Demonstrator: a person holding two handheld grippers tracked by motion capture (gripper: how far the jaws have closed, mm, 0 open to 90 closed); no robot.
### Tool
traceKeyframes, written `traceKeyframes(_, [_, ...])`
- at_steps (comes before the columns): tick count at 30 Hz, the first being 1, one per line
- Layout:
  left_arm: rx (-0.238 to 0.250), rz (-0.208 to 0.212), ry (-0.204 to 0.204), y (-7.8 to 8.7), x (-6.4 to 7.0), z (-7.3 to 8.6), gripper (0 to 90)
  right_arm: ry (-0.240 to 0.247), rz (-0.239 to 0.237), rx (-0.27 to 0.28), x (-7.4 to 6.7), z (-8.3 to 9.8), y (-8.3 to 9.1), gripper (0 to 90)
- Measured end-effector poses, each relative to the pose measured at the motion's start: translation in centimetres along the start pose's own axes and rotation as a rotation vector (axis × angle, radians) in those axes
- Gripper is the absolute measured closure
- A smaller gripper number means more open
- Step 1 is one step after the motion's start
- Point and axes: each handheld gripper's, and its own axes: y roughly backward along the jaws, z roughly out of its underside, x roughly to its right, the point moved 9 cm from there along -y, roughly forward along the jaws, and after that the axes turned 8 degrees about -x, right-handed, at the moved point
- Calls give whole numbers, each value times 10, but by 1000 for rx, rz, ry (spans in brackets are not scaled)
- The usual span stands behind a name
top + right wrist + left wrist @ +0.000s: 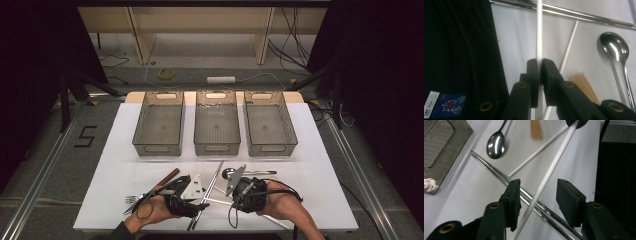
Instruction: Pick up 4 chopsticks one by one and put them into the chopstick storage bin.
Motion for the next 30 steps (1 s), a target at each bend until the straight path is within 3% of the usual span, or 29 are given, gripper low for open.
traceKeyframes(2, [-7,9,-12,-1,2,1,593,25,0,1,0,-1,0,850])
traceKeyframes(5, [-11,23,-21,-2,4,1,623,16,-2,4,-2,-2,0,850])
traceKeyframes(15, [-42,41,-68,-7,10,4,733,51,-21,-18,-6,0,-1,850])
traceKeyframes(25, [-65,98,-175,-1,23,5,832,124,-22,-1,-9,1,2,835])
traceKeyframes(27, [-67,100,-167,-1,23,5,846,115,-22,20,-6,1,4,814])
traceKeyframes(28, [-73,95,-164,-1,22,6,849,64,9,64,2,-2,6,751])
traceKeyframes(30, [-81,92,-152,-1,19,8,849,52,11,83,5,-2,8,700])
